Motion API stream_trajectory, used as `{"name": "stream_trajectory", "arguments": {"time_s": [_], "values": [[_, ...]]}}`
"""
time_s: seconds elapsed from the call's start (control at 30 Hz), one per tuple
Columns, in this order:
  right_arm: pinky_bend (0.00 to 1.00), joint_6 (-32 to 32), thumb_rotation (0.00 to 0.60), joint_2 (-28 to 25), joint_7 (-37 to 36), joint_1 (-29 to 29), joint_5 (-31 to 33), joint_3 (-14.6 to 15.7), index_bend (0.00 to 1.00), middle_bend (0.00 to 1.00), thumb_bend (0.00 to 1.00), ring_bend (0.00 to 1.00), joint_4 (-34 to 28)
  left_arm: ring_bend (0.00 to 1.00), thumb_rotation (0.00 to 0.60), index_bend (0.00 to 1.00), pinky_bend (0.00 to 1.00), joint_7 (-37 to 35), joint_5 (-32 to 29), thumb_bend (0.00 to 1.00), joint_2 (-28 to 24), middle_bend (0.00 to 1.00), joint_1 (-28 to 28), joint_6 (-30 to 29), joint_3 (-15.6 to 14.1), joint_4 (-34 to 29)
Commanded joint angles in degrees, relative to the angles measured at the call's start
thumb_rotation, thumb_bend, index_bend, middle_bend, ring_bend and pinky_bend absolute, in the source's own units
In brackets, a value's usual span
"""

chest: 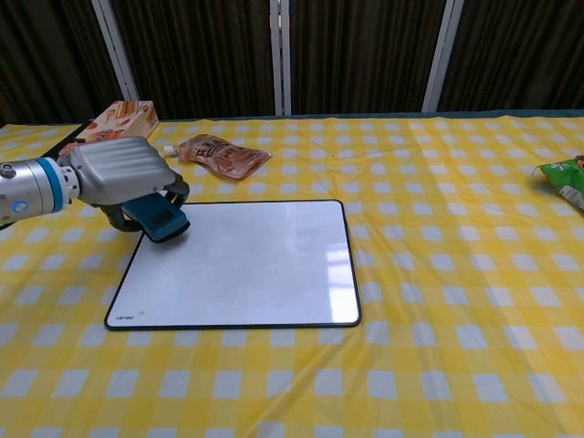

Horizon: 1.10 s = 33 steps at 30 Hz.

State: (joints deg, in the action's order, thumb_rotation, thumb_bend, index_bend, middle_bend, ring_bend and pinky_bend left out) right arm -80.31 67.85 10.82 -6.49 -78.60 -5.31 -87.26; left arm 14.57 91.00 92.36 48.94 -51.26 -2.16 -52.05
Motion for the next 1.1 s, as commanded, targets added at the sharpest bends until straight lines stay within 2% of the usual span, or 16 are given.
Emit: {"name": "stream_trajectory", "arguments": {"time_s": [0.03,0.27,0.47,0.6,0.63,0.67,0.7,0.73,0.77,0.8,0.9,1.0,1.1], "values": [[0.0,-0.04,0.6,0.01,0.04,0.0,-0.07,0.03,0.0,0.0,0.0,0.0,-0.09,0.45,0.6,0.58,0.49,-2.01,-0.53,0.45,-2.73,0.4,-0.8,-2.02,0.9,-0.62],[0.0,-0.57,0.6,-0.07,0.52,0.12,-0.76,0.27,0.0,0.0,0.0,0.0,-0.71,0.45,0.6,0.57,0.49,-3.72,-3.96,0.45,-6.21,0.4,-3.44,-0.87,1.22,0.1],[0.0,-0.6,0.6,-0.09,0.79,0.08,-1.09,0.42,0.0,0.0,0.0,0.0,-1.02,0.45,0.6,0.56,0.49,-5.56,-5.96,0.45,-5.51,0.4,-6.42,1.64,-0.31,2.28],[0.0,-0.64,0.6,-0.03,0.97,0.01,-1.3,0.46,0.0,0.0,0.0,0.0,-1.19,0.44,0.6,0.5,0.47,-7.13,-5.9,0.43,-4.51,0.35,-7.43,2.13,-0.98,3.58],[0.0,-0.68,0.6,-0.03,1.01,0.0,-1.36,0.46,0.0,0.0,0.0,0.0,-1.24,0.41,0.6,0.47,0.45,-7.43,-5.9,0.4,-4.28,0.32,-7.6,2.22,-1.05,3.84],[0.0,-0.71,0.6,-0.04,1.03,0.0,-1.43,0.47,0.0,0.0,0.0,0.0,-1.29,0.33,0.6,0.38,0.4,-7.74,-6.0,0.29,-4.14,0.25,-7.74,2.39,-1.04,3.99],[0.0,-0.73,0.6,-0.05,1.06,-0.02,-1.5,0.48,0.0,0.0,0.0,0.0,-1.35,0.22,0.6,0.24,0.32,-8.15,-6.21,0.16,-4.12,0.14,-7.88,2.69,-0.97,3.92],[0.0,-0.73,0.6,-0.06,1.04,-0.03,-1.53,0.49,0.0,0.0,0.0,0.0,-1.4,0.14,0.6,0.15,0.26,-8.62,-6.35,0.08,-4.26,0.08,-7.96,2.67,-0.81,3.55],[0.0,-0.75,0.6,-0.09,1.02,-0.03,-1.56,0.49,0.0,0.0,0.0,0.0,-1.44,0.05,0.6,0.05,0.16,-9.23,-6.31,0.01,-4.49,0.02,-8.05,2.26,-0.62,3.07],[0.0,-0.75,0.6,-0.13,0.97,-0.03,-1.6,0.5,0.0,0.0,0.0,0.0,-1.49,0.0,0.6,0.0,0.09,-10.3,-6.12,0.0,-4.93,0.0,-8.24,1.31,-0.36,2.31],[0.0,-0.94,0.6,-0.34,0.68,0.06,-1.74,0.5,0.0,0.0,0.0,0.0,-1.68,0.0,0.6,0.0,0.01,-13.93,-5.11,0.0,-6.38,0.0,-9.17,-3.43,0.64,0.04],[0.0,-1.4,0.6,-0.68,0.28,0.24,-2.03,0.49,0.0,0.0,0.0,0.0,-2.01,0.0,0.6,0.0,0.0,-17.6,-4.36,0.0,-8.68,0.0,-10.49,-7.97,1.44,-2.97],[0.0,-1.91,0.6,-1.03,-0.07,0.45,-2.4,0.52,0.0,0.0,0.0,0.0,-2.37,0.0,0.6,0.0,0.0,-18.32,-4.85,0.0,-12.05,0.0,-12.11,-11.42,2.44,-7.47]]}}
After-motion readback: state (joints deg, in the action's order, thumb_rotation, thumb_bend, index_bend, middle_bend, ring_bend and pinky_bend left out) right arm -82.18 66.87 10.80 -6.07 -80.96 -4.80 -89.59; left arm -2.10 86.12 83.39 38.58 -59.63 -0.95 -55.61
